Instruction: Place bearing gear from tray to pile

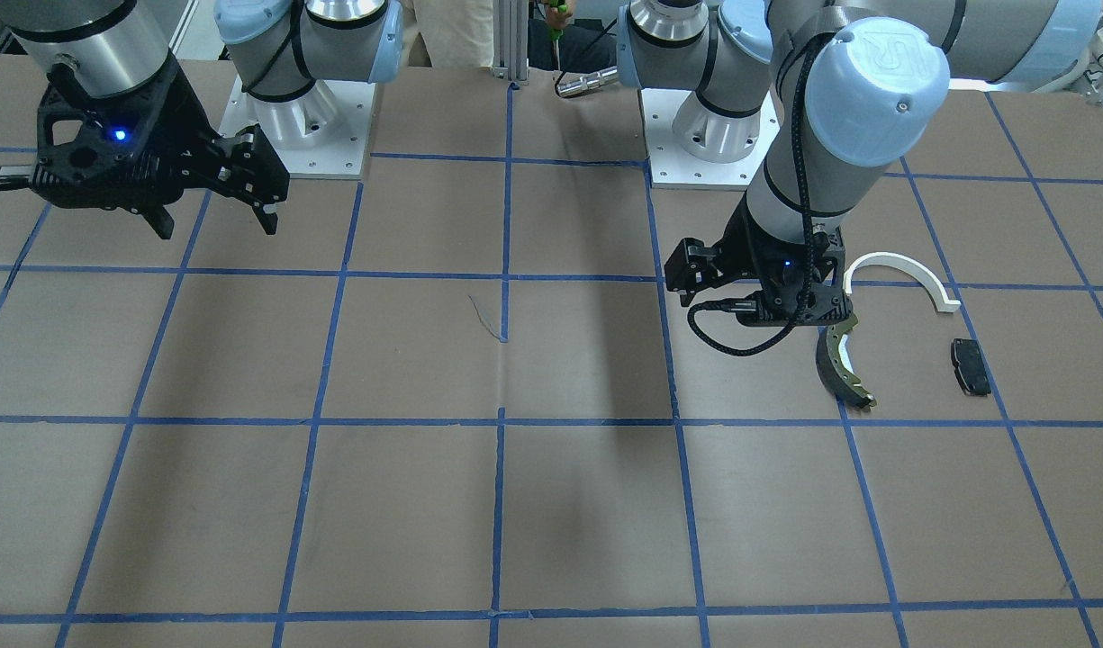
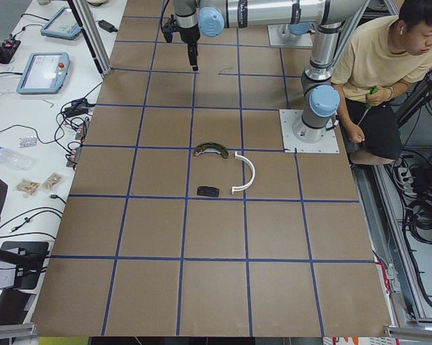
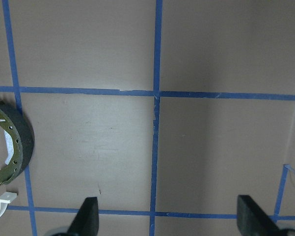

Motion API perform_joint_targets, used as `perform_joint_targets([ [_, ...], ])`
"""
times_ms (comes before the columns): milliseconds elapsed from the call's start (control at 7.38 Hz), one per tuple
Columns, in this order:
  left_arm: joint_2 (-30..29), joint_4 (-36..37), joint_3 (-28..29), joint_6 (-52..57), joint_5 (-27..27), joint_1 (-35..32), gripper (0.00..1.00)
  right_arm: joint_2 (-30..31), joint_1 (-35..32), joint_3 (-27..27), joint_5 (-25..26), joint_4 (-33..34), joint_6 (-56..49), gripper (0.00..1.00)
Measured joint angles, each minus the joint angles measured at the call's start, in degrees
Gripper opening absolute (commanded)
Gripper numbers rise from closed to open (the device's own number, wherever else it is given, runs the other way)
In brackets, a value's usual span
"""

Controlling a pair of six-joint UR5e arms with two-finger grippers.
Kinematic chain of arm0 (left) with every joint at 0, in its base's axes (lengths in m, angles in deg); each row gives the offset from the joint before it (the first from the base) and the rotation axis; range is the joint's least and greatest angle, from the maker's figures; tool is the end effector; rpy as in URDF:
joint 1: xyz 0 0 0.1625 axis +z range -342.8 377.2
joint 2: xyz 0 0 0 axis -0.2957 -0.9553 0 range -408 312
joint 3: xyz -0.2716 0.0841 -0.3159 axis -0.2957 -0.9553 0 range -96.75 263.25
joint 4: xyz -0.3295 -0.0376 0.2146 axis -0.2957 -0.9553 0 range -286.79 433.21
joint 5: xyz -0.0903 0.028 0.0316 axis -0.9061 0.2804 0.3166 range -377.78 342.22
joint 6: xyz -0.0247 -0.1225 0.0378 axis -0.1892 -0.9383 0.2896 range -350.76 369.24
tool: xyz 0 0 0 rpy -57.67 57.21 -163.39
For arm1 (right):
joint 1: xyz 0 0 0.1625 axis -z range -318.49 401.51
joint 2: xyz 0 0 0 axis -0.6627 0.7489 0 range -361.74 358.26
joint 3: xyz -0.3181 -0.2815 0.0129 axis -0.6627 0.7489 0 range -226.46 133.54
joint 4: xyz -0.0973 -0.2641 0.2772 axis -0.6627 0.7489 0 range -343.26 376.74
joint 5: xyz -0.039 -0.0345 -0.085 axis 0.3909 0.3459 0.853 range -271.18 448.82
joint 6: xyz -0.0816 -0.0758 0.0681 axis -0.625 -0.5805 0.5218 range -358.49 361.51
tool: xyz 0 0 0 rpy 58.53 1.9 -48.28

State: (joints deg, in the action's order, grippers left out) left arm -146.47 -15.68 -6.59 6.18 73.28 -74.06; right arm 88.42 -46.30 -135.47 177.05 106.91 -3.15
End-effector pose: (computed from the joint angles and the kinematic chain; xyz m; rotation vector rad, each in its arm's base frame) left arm -0.1421 -0.5100 0.3871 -0.0472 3.1121 0.1944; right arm 0.1191 -0.4782 0.4668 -0.0675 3.1111 -0.0389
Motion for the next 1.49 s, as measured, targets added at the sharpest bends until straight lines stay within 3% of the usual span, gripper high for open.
perform_joint_targets([
  [678,0.3,0.0,-0.3,0.2,0.0,0.0,1.00,1.3,0.0,-5.0,4.6,5.2,1.9,1.00],
  [1492,0.4,0.0,-0.4,0.2,0.0,0.1,1.00,2.8,0.0,-6.2,1.4,3.5,1.8,1.00],
])
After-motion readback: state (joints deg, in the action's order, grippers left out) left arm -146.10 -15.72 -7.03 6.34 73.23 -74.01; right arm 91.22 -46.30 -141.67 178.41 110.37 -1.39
